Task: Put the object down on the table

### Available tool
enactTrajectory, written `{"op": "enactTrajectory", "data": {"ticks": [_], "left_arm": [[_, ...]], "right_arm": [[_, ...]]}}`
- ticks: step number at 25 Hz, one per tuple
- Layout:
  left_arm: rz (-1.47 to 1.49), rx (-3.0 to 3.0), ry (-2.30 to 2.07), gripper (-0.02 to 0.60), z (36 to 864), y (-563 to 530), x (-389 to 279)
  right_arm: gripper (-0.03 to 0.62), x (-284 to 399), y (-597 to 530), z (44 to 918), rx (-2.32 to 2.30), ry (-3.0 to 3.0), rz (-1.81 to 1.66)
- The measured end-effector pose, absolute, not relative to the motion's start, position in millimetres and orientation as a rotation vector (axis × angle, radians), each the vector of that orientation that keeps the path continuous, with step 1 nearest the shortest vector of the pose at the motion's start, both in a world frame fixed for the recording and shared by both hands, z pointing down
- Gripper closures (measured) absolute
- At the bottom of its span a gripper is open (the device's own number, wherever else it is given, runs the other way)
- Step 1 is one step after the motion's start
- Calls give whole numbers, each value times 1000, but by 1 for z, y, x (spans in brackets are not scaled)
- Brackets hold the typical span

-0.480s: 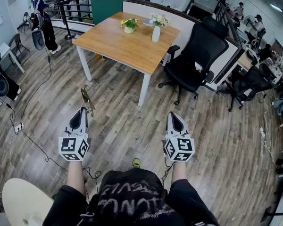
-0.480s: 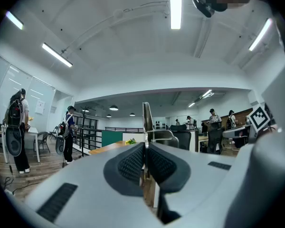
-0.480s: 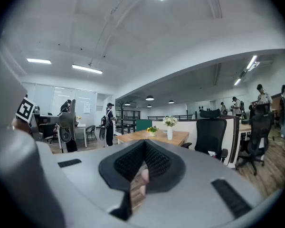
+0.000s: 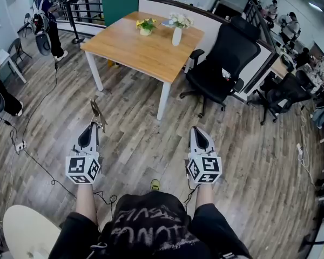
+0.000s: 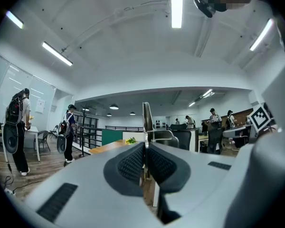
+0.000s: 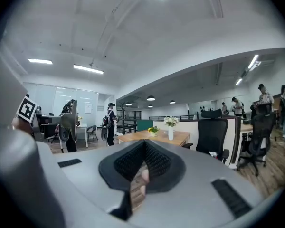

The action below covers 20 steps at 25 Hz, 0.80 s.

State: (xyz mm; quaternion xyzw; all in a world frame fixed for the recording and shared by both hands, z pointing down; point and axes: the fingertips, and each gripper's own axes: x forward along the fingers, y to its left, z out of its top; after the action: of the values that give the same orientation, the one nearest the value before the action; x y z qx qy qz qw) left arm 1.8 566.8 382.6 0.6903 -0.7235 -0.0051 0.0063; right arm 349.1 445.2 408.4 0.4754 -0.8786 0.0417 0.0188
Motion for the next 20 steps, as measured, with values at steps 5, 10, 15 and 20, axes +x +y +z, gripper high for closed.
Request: {"op": "enactTrajectory", "data": {"ticks": [5, 10, 15, 20], "left_arm": [[-30, 2151, -2259, 568, 383, 565, 2], [-30, 2137, -2253, 568, 388, 559, 3], [-18, 2115, -2254, 568, 396, 541, 4], [-2, 2098, -2270, 568, 397, 517, 6]], "right_arm": [[589, 348, 444, 407, 1460, -2740, 127], [589, 347, 437, 412, 1456, -2714, 122], [589, 351, 416, 418, 1466, -2713, 123], [589, 351, 388, 420, 1460, -2737, 93]]}}
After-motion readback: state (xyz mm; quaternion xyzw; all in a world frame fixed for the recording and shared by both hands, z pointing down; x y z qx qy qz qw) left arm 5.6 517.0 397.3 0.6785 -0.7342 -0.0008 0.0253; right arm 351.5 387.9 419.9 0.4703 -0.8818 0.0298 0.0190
